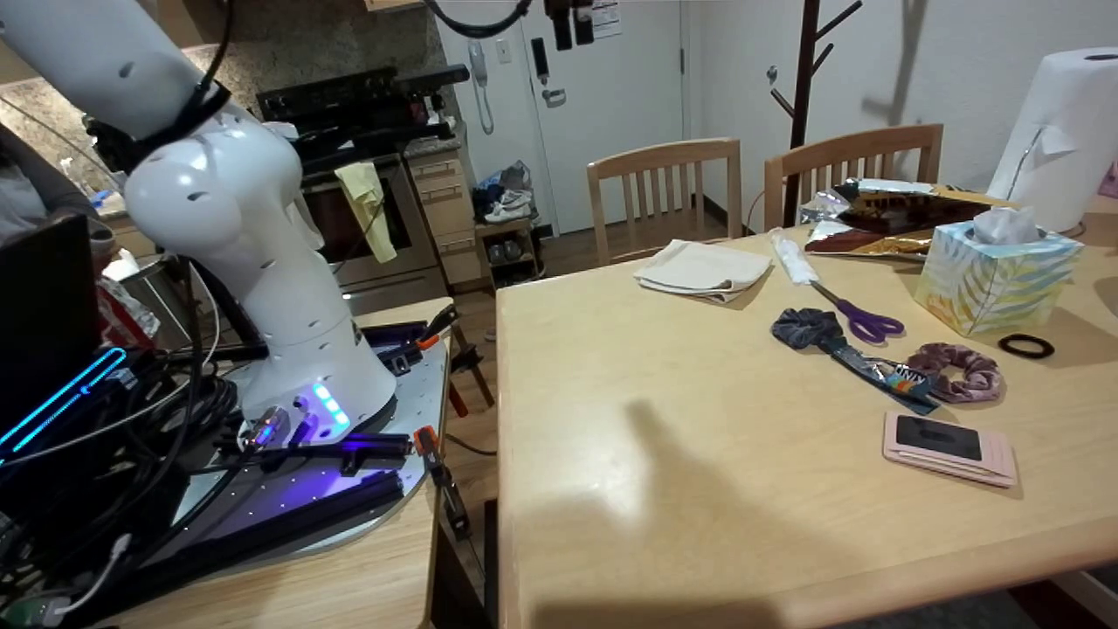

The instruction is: Wipe the table with the towel

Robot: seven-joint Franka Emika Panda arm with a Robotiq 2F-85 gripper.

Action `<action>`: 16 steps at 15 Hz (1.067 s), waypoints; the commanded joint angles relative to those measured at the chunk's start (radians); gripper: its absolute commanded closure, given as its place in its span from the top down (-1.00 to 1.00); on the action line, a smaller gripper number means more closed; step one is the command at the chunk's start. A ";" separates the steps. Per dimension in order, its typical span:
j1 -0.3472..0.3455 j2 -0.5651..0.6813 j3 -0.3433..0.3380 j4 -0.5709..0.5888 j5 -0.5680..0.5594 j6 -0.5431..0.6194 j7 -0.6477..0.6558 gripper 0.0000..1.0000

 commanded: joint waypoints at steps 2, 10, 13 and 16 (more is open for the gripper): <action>0.037 0.271 -0.022 0.300 -0.040 -0.156 -0.054 1.00; 0.084 0.495 -0.050 0.600 -0.033 -0.251 -0.181 1.00; 0.090 0.484 -0.058 0.575 -0.005 -0.239 -0.156 1.00; 0.097 0.467 -0.060 0.579 -0.019 -0.219 -0.149 1.00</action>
